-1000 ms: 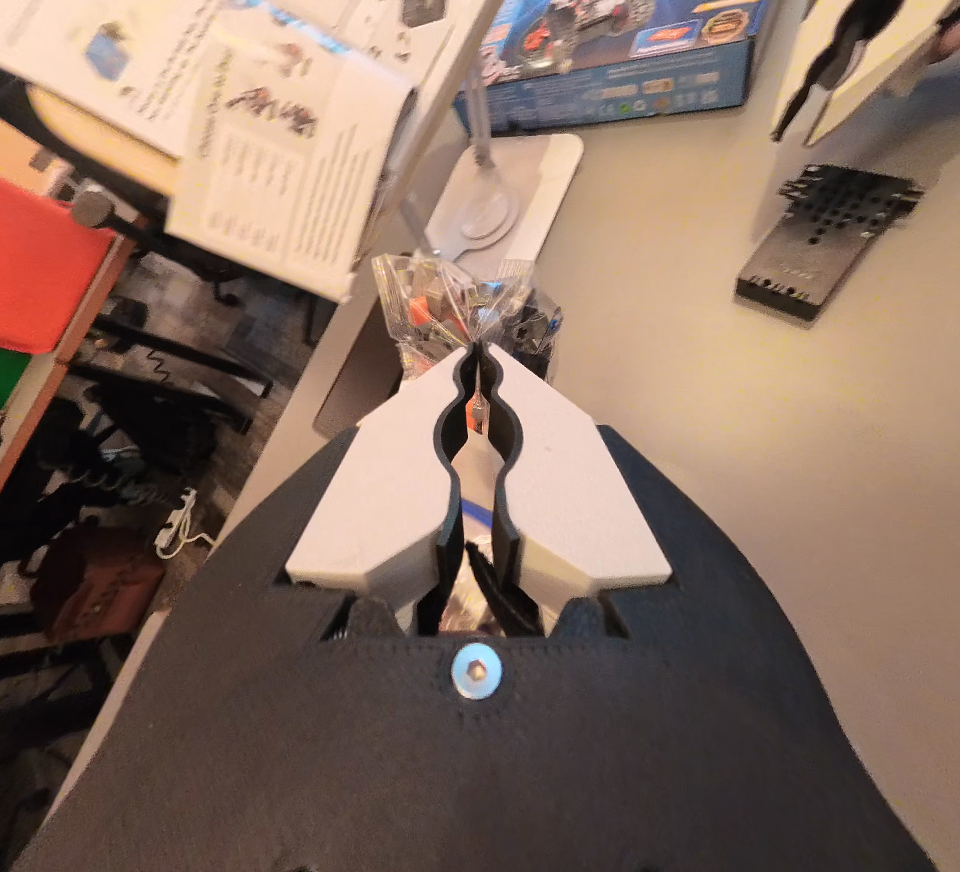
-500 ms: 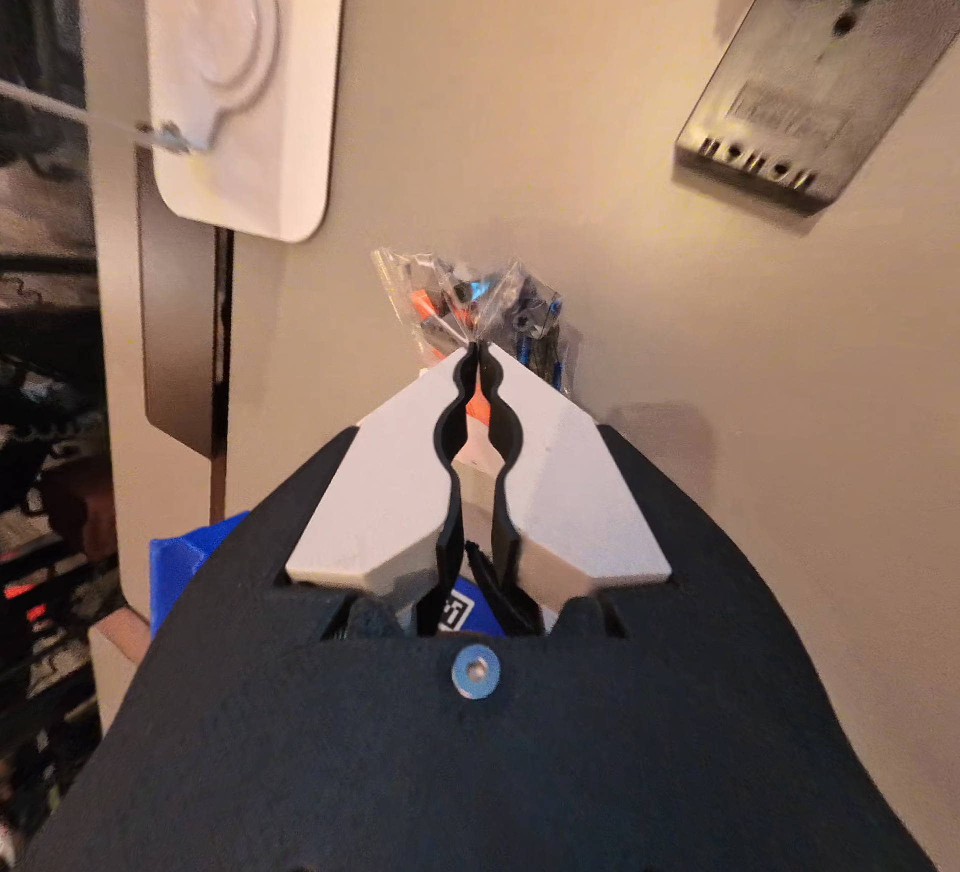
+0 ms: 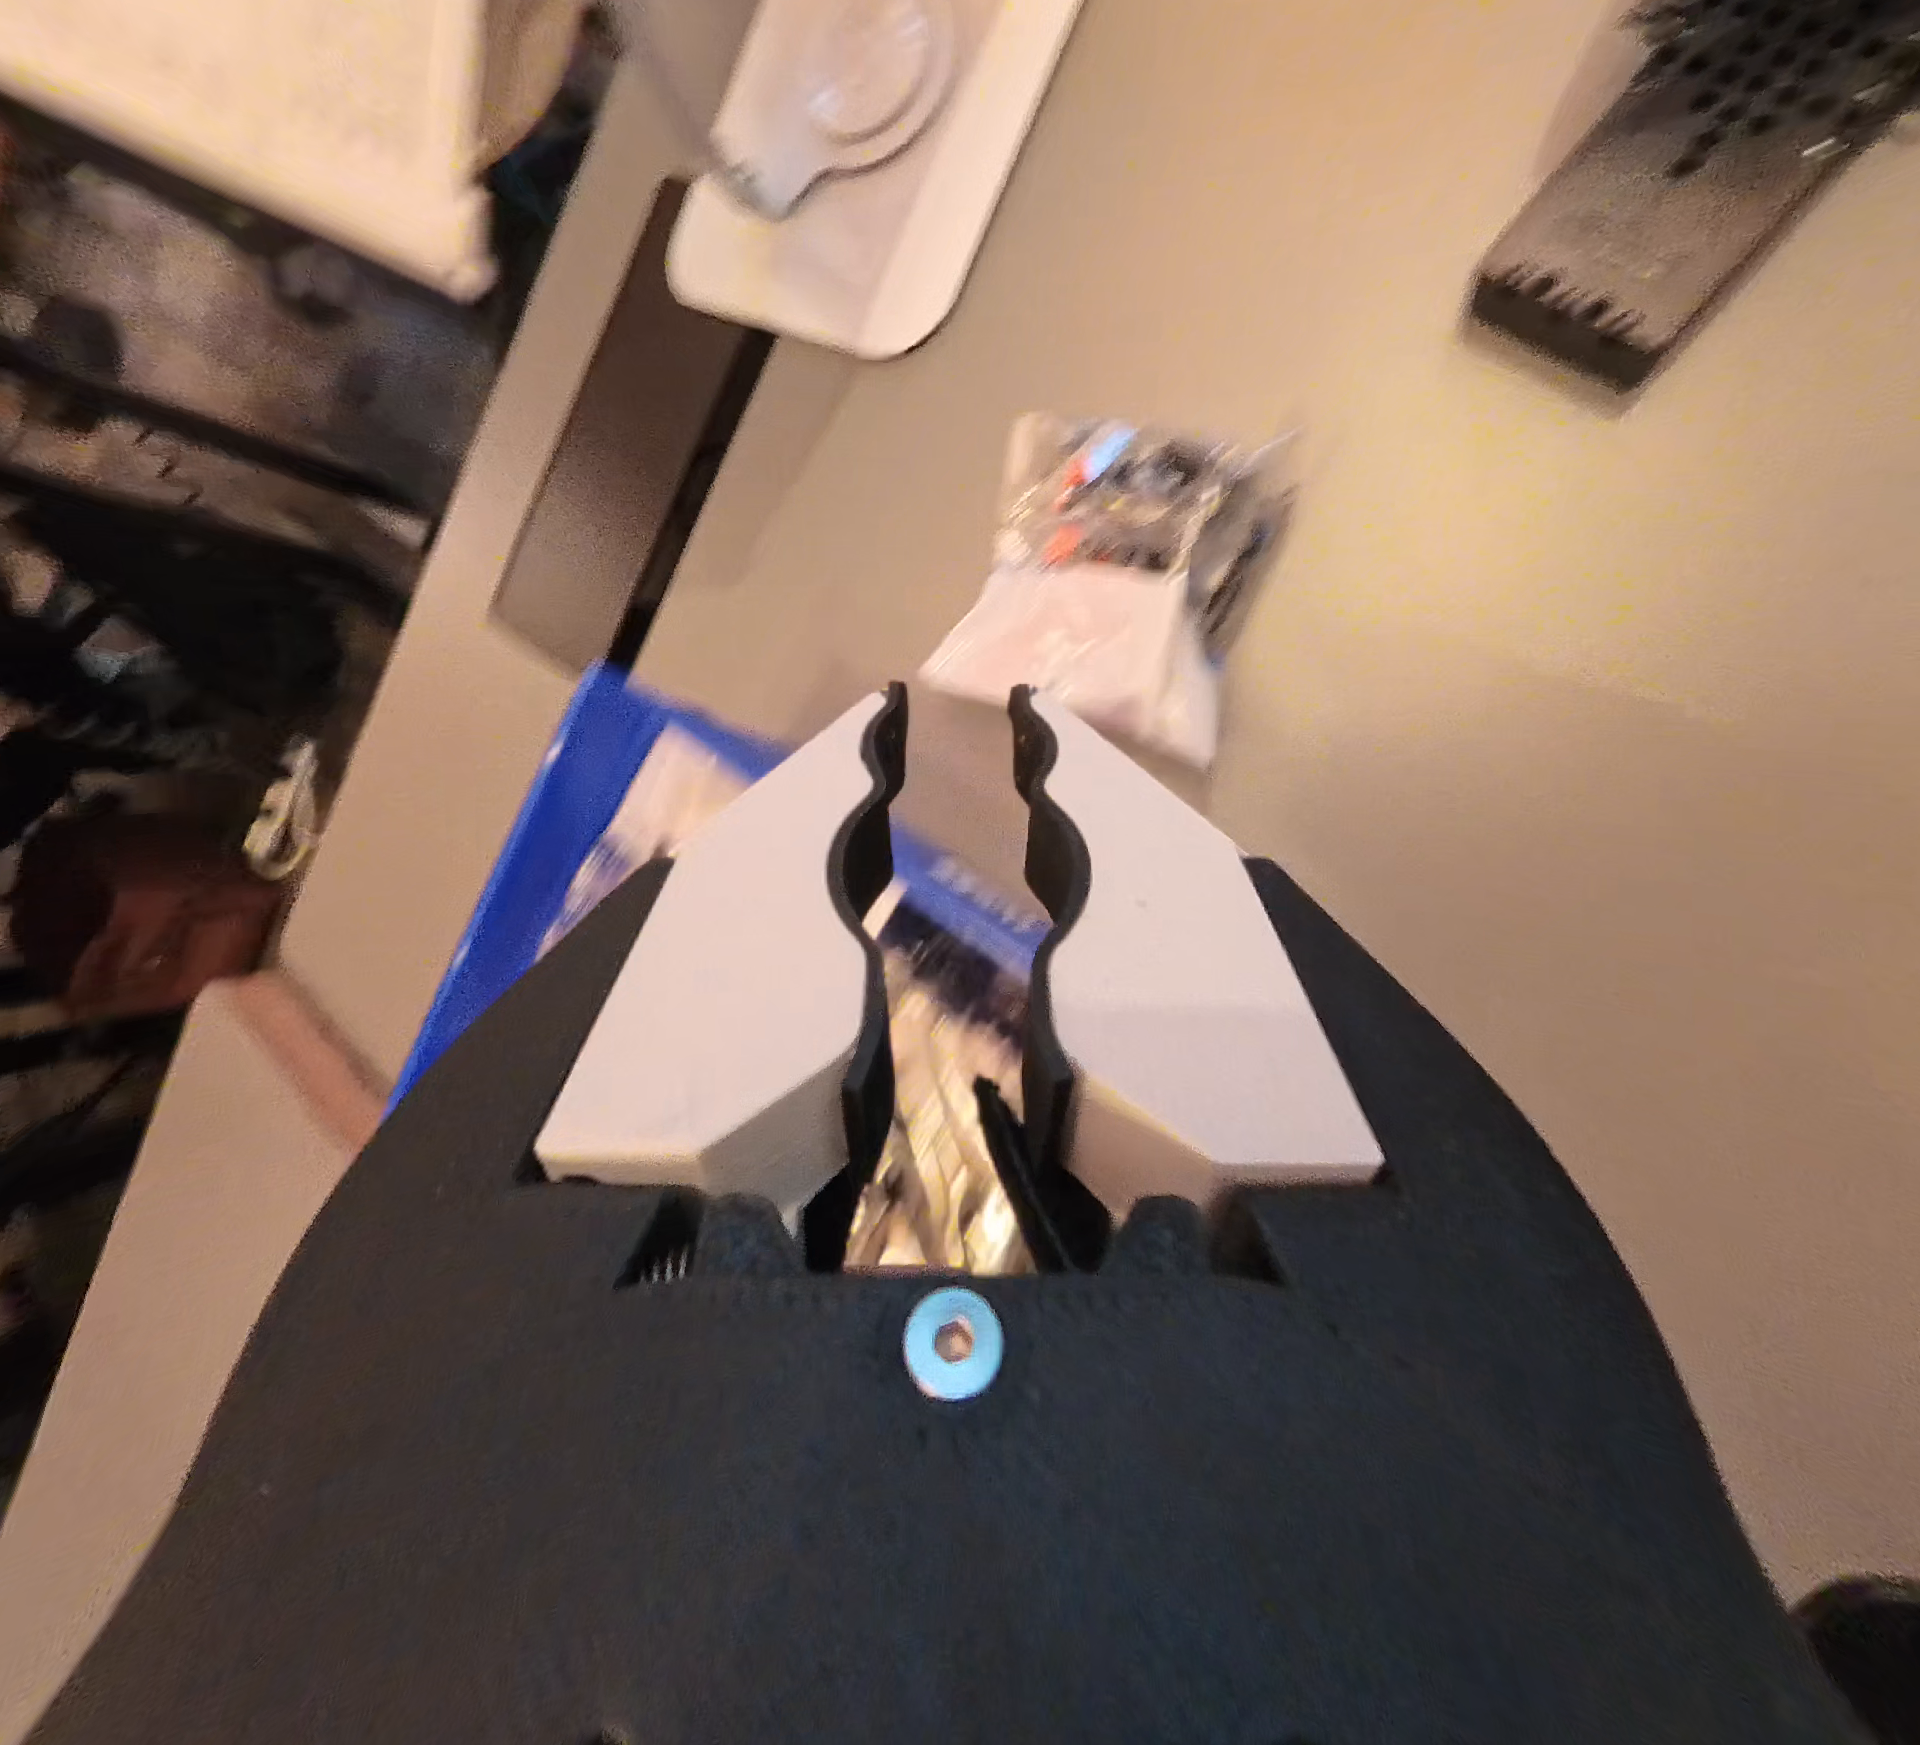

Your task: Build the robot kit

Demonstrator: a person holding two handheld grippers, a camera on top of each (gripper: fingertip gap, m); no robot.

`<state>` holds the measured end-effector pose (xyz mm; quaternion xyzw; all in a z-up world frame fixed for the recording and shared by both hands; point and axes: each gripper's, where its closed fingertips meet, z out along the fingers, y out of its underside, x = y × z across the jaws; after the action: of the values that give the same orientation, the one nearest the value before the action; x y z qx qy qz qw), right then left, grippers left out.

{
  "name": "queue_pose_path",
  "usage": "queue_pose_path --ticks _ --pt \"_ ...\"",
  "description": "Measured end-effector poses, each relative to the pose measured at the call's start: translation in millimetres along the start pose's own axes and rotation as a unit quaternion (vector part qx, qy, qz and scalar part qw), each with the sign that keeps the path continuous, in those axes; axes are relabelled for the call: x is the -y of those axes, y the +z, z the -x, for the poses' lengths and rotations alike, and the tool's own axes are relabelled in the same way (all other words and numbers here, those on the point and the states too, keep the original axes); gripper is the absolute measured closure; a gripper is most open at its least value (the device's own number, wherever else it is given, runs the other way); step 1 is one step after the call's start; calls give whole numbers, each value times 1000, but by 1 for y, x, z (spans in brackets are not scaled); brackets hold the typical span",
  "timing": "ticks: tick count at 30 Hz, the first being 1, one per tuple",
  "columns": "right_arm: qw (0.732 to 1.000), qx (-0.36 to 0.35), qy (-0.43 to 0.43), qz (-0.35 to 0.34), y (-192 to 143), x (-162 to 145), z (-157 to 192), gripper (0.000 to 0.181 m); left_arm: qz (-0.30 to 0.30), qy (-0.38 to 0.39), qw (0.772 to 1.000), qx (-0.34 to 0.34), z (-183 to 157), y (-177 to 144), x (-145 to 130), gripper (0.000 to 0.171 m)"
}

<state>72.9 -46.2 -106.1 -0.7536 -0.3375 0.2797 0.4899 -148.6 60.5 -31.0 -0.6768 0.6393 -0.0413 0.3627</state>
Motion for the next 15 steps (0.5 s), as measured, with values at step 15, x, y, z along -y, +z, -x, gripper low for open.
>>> queue_pose_path --ticks 15 --pt "1000 0 13 27 8 -18 -6 165 139 -82 987 8 71 -11 -174 134"
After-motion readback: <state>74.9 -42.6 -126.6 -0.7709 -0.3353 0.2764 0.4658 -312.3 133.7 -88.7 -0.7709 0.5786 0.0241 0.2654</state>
